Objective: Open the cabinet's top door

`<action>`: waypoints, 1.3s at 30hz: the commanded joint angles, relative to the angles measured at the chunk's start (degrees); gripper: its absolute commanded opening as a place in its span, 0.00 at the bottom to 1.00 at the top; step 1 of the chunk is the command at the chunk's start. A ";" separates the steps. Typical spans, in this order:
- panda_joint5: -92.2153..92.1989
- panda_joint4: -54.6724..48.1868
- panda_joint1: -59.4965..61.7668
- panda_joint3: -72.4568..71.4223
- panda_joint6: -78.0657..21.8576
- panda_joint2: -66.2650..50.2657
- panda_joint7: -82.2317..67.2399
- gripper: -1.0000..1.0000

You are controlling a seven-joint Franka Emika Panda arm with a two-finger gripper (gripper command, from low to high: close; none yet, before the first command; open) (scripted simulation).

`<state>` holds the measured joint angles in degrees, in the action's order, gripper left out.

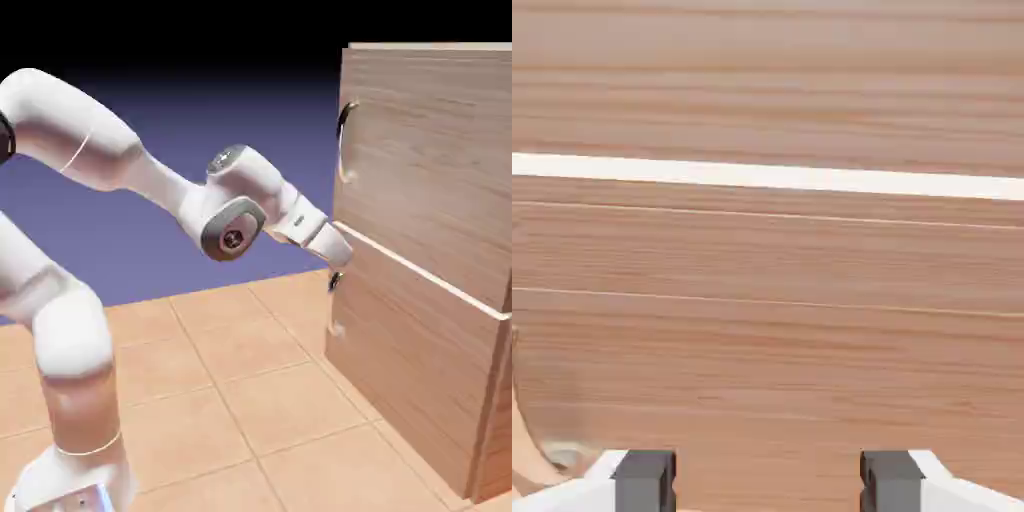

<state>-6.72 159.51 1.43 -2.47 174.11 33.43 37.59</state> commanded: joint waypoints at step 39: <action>-97.20 -21.54 30.60 -35.65 1.42 11.15 -70.38 0.50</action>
<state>-103.92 137.97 32.02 -38.12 175.53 44.58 -32.78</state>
